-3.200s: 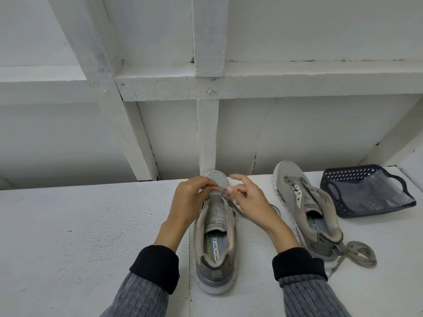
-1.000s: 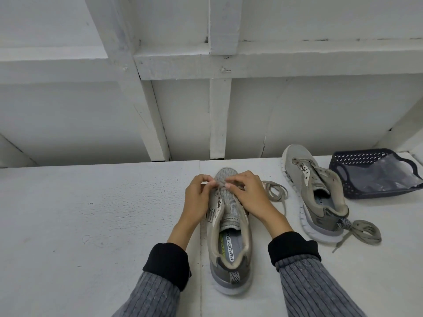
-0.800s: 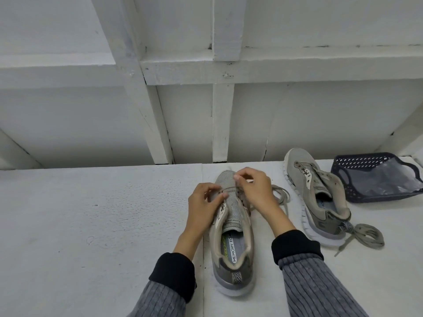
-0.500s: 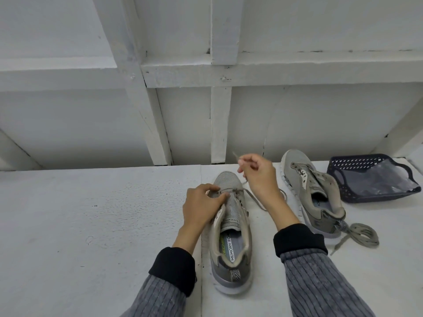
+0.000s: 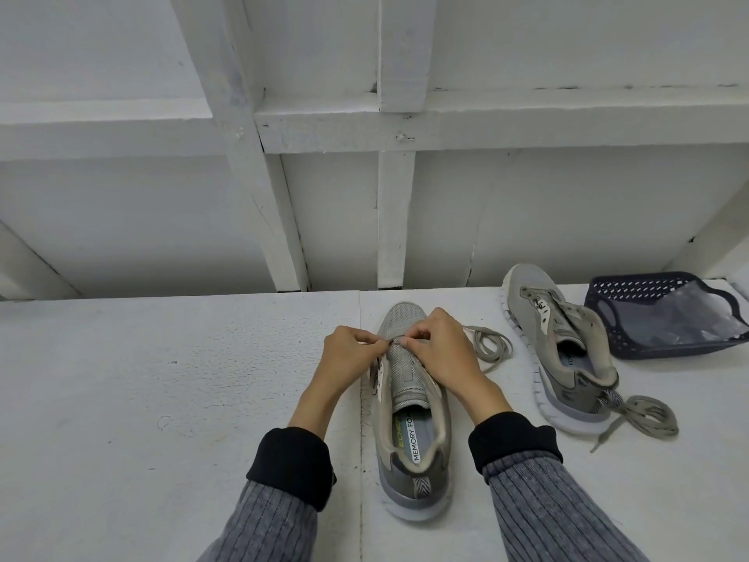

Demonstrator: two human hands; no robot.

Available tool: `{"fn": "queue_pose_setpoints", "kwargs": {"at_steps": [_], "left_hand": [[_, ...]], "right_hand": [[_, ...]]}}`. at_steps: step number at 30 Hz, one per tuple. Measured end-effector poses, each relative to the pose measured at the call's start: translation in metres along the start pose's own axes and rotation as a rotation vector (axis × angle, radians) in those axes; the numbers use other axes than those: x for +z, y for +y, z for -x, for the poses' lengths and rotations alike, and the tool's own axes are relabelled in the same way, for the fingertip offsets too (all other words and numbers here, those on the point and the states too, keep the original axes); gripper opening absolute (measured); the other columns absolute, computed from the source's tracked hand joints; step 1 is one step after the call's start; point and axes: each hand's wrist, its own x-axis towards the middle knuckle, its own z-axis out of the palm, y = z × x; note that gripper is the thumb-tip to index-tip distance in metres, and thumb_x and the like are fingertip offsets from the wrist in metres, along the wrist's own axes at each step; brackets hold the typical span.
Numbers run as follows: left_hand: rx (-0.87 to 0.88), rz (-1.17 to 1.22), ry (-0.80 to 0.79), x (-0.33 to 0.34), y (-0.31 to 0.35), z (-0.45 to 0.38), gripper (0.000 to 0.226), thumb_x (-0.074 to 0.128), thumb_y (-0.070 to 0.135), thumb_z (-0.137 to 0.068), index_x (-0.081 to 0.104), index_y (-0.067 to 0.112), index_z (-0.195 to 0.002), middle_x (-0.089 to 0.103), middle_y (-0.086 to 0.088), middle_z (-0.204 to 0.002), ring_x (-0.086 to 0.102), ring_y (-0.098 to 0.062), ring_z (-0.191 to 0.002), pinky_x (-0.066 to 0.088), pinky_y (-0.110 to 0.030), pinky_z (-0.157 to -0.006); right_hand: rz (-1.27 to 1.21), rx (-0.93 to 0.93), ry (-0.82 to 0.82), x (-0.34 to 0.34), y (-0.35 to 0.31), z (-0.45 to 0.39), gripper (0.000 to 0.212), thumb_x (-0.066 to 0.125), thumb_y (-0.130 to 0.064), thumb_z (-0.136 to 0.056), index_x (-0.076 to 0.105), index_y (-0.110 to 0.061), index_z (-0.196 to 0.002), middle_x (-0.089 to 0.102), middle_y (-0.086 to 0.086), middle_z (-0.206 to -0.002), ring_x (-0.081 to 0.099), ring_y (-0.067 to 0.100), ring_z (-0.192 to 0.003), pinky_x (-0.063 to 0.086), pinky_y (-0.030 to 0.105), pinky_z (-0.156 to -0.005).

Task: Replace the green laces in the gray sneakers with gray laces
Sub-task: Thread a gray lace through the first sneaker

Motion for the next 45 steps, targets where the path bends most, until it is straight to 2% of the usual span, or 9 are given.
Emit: {"fn": "queue_pose_setpoints", "kwargs": {"at_steps": [9, 16, 21, 26, 30, 33, 38, 41, 45], "left_hand": [[0.013, 0.028, 0.011, 0.003, -0.006, -0.002, 0.006, 0.072, 0.022, -0.084, 0.077, 0.022, -0.081, 0.073, -0.004, -0.070, 0.058, 0.007, -0.052, 0.045, -0.006, -0.054], [0.033, 0.011, 0.029, 0.007, -0.009, -0.005, 0.007, 0.071, 0.021, -0.084, 0.079, 0.020, -0.083, 0.074, -0.001, -0.073, 0.059, 0.010, -0.056, 0.042, -0.001, -0.053], [0.104, 0.019, 0.001, 0.006, -0.019, -0.008, 0.016, 0.071, 0.032, -0.088, 0.080, 0.020, -0.092, 0.074, 0.008, -0.082, 0.065, 0.005, -0.081, 0.044, -0.007, -0.068], [0.169, 0.104, 0.036, 0.009, -0.031, -0.012, 0.005, 0.071, 0.019, -0.089, 0.077, 0.019, -0.088, 0.074, 0.006, -0.086, 0.070, -0.008, -0.081, 0.049, -0.013, -0.070], [0.160, 0.043, 0.092, 0.017, -0.035, -0.018, 0.008, 0.071, 0.035, -0.088, 0.071, 0.027, -0.085, 0.071, 0.009, -0.092, 0.068, -0.011, -0.081, 0.055, -0.033, -0.074], [0.220, -0.038, 0.123, 0.021, -0.033, -0.017, 0.006, 0.062, 0.030, -0.095, 0.063, 0.027, -0.090, 0.063, 0.009, -0.104, 0.062, -0.007, -0.091, 0.050, -0.028, -0.078], [0.008, 0.572, 0.252, 0.014, -0.033, -0.013, 0.016, 0.040, 0.019, -0.106, 0.051, 0.007, -0.104, 0.065, -0.004, -0.108, 0.066, -0.016, -0.097, 0.056, -0.026, -0.077], [-0.108, 0.975, 0.253, 0.004, -0.033, -0.014, 0.025, 0.033, 0.011, -0.107, 0.049, 0.005, -0.089, 0.062, -0.008, -0.094, 0.065, -0.016, -0.085, 0.058, -0.028, -0.075], [-0.025, 0.765, 0.186, 0.003, -0.037, -0.011, 0.016, 0.033, 0.014, -0.107, 0.044, 0.009, -0.097, 0.047, -0.004, -0.076, 0.049, -0.010, -0.062, 0.056, -0.023, -0.063]], "right_hand": [[-0.076, 0.027, 0.047, 0.011, -0.002, 0.005, 0.008, 0.071, -0.031, -0.086, 0.074, -0.025, -0.089, 0.046, -0.009, -0.093, 0.047, 0.009, -0.098, 0.042, 0.026, -0.071], [0.285, -0.104, -0.050, 0.008, -0.011, -0.005, 0.009, 0.065, -0.026, -0.089, 0.071, -0.019, -0.088, 0.049, -0.003, -0.103, 0.042, 0.018, -0.106, 0.042, 0.031, -0.073], [0.046, 0.003, 0.010, 0.016, -0.003, -0.002, 0.007, 0.067, -0.026, -0.088, 0.073, -0.022, -0.086, 0.049, -0.008, -0.097, 0.044, 0.012, -0.102, 0.046, 0.033, -0.077], [-0.024, 0.015, 0.007, 0.018, -0.003, -0.004, 0.005, 0.070, -0.024, -0.086, 0.075, -0.025, -0.086, 0.048, -0.010, -0.092, 0.041, 0.011, -0.099, 0.043, 0.029, -0.077], [-0.071, 0.020, 0.034, 0.022, -0.001, -0.002, 0.002, 0.072, -0.023, -0.083, 0.073, -0.025, -0.084, 0.050, -0.009, -0.092, 0.043, 0.012, -0.098, 0.042, 0.028, -0.079], [-0.153, 0.041, 0.065, 0.020, 0.000, 0.000, 0.016, 0.075, -0.021, -0.078, 0.060, -0.024, -0.084, 0.051, -0.009, -0.088, 0.047, 0.014, -0.094, 0.045, 0.030, -0.078], [-0.364, 0.115, 0.053, 0.011, 0.000, 0.016, 0.028, 0.074, -0.027, -0.078, 0.051, -0.029, -0.094, 0.051, -0.007, -0.102, 0.051, 0.017, -0.101, 0.048, 0.038, -0.090], [-0.412, 0.158, 0.068, 0.006, 0.001, 0.036, 0.033, 0.073, -0.028, -0.079, 0.050, -0.027, -0.102, 0.045, -0.009, -0.108, 0.044, 0.015, -0.109, 0.042, 0.032, -0.094], [-0.325, 0.137, 0.081, 0.012, -0.006, 0.057, 0.030, 0.069, -0.024, -0.083, 0.048, -0.024, -0.105, 0.042, -0.005, -0.108, 0.038, 0.013, -0.107, 0.034, 0.024, -0.088]]}}
